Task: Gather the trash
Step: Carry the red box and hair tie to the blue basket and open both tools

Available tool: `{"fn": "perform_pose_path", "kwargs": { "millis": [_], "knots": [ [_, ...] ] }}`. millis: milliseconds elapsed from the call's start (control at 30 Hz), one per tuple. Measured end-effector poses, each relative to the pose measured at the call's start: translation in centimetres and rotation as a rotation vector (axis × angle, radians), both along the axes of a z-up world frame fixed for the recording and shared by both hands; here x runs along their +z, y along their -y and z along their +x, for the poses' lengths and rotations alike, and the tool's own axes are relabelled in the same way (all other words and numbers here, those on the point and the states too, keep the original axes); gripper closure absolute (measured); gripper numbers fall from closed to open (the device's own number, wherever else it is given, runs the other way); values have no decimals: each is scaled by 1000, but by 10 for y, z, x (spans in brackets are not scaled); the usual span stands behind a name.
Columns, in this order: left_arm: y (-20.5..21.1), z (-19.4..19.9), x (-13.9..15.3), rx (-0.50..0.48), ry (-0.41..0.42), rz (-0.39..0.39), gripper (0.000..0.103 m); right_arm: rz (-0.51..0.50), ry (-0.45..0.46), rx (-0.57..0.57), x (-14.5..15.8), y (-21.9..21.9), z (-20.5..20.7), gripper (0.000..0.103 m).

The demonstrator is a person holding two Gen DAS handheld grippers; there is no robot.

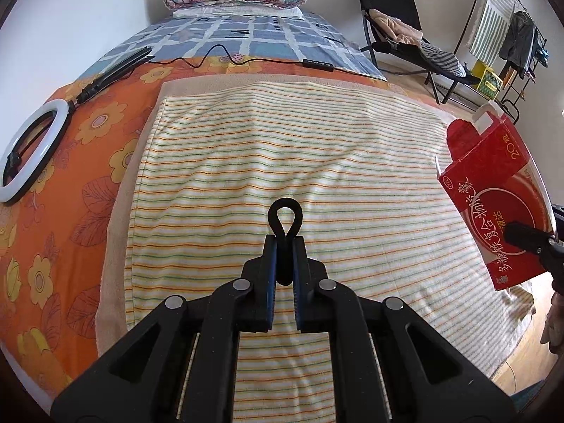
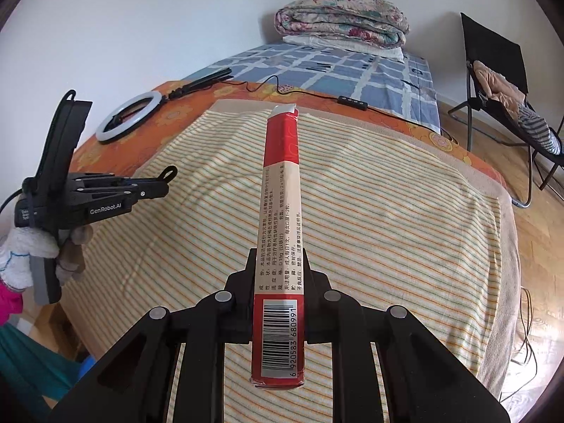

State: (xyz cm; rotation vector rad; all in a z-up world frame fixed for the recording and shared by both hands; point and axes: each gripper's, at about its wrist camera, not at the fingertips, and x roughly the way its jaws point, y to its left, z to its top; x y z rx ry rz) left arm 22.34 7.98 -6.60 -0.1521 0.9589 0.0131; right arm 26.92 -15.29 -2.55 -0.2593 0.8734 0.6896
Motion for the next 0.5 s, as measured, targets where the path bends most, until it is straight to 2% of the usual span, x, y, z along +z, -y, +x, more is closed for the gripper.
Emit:
{"fn": "perform_pose_path", "kwargs": {
  "millis": [300,500],
  "knots": [
    [28,-60,30,-62,25,-15,97,-1,30,27,18,5,-58,87],
    [49,-107,44,-100,41,21,97,8,40,47,25,11,-98,87]
  ]
}}
